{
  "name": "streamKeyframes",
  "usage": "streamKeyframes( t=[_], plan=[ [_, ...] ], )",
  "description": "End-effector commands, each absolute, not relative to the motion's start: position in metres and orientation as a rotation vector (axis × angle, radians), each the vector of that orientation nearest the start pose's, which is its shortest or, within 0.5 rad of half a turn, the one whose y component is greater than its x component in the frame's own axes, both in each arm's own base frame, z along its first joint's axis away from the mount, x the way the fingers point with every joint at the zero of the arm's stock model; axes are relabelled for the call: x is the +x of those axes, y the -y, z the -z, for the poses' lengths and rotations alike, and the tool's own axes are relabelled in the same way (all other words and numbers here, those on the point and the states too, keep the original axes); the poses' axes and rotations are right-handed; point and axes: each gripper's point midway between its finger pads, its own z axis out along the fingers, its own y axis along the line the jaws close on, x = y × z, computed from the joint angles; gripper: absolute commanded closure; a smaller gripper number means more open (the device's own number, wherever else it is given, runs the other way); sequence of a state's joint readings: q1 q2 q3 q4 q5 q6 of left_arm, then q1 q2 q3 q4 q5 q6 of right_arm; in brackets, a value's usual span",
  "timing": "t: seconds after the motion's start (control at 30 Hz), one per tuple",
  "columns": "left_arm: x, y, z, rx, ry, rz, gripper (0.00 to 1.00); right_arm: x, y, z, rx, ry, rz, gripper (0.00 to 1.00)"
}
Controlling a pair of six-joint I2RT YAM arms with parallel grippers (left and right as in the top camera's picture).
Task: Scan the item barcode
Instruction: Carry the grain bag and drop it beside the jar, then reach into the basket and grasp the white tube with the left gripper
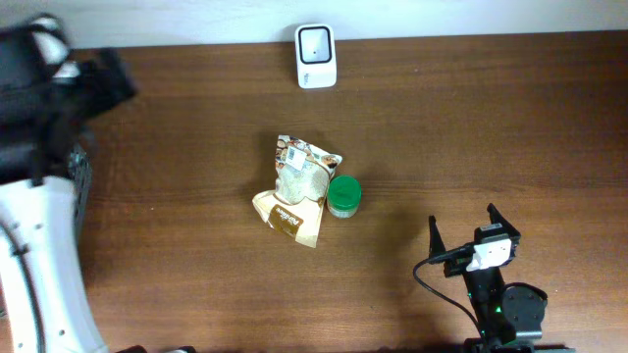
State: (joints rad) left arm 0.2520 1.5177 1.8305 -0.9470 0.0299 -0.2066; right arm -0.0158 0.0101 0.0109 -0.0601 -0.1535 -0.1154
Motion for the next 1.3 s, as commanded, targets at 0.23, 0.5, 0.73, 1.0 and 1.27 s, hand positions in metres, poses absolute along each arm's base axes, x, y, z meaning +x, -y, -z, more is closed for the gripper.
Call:
streamKeyframes(
  t=[0.23, 0.5, 0.73, 1.0, 1.27],
  plan=[
    [0.325, -0.323, -0.288, -1.036, -2.211, -0.423, 0.09, 0.245, -0.023, -0.159, -0.199, -1.622, -0.026, 0.02],
    [0.299, -0.362, -0.154, -1.176, -2.498, -0.471, 0.16, 0.245, -0.023, -0.159, -0.199, -1.622, -0.025, 0.02],
    [0.303, -0.365, -0.073, -1.040, -2.698, -0.447, 0.41, 0.245, -0.023, -0.159, -0.199, -1.622, -0.025, 0.02],
    [0.325, -0.370, -0.068, -0.943, -2.653, -0.398, 0.49, 0.245, -0.023, -0.159, -0.199, -1.622, -0.025, 0.02],
    [0.362, -0.361, -0.053, -0.816, -2.639, -0.389, 0.51, 0.245, -0.023, -0.159, -0.199, -1.622, -0.025, 0.02]
  ],
)
